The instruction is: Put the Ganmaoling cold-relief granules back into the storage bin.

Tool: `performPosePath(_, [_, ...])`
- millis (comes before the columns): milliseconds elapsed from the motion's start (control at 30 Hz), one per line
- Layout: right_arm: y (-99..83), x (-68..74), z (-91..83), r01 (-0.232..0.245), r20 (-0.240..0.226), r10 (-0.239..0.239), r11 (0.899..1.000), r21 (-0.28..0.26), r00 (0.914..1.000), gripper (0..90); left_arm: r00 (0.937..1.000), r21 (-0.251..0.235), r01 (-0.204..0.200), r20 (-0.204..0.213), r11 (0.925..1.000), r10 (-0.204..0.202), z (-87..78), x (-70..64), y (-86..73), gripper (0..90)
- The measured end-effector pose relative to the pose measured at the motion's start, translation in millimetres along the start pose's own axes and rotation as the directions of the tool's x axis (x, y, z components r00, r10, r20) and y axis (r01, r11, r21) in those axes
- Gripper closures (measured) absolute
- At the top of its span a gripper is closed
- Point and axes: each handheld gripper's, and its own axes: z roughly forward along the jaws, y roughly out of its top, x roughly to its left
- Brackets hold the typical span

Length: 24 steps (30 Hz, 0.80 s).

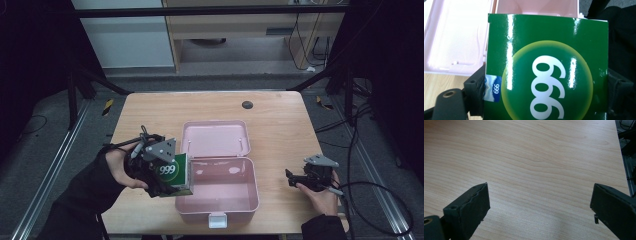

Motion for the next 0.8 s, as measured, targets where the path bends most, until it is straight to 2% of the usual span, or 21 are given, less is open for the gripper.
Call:
performPosePath(267, [-0.5, 0.1, 0.3, 0.003, -0.001, -0.003, 1.000, 0.001, 1.0000, 2.9, 0.9994, 0.019, -0.031, 0.019, 0.9994, 0.030, 15.2, -2.0, 10.3, 14.1])
performPosePath(533, [-0.9, 0.5, 0.7, 0.002, -0.003, -0.002, 1.000, 0.005, 1.0000, 2.9, 0.9983, 0.035, -0.055, 0.020, 0.9978, 0.055, 29.5, 0.1, 15.5, 14.1])
performPosePath(800, [-1.5, 0.8, 1.7, 0.003, -0.007, -0.003, 1.000, 0.009, 1.0000, 2.9, 0.9981, 0.036, -0.058, 0.024, 0.9977, 0.057, 42.5, 3.1, 18.7, 14.1])
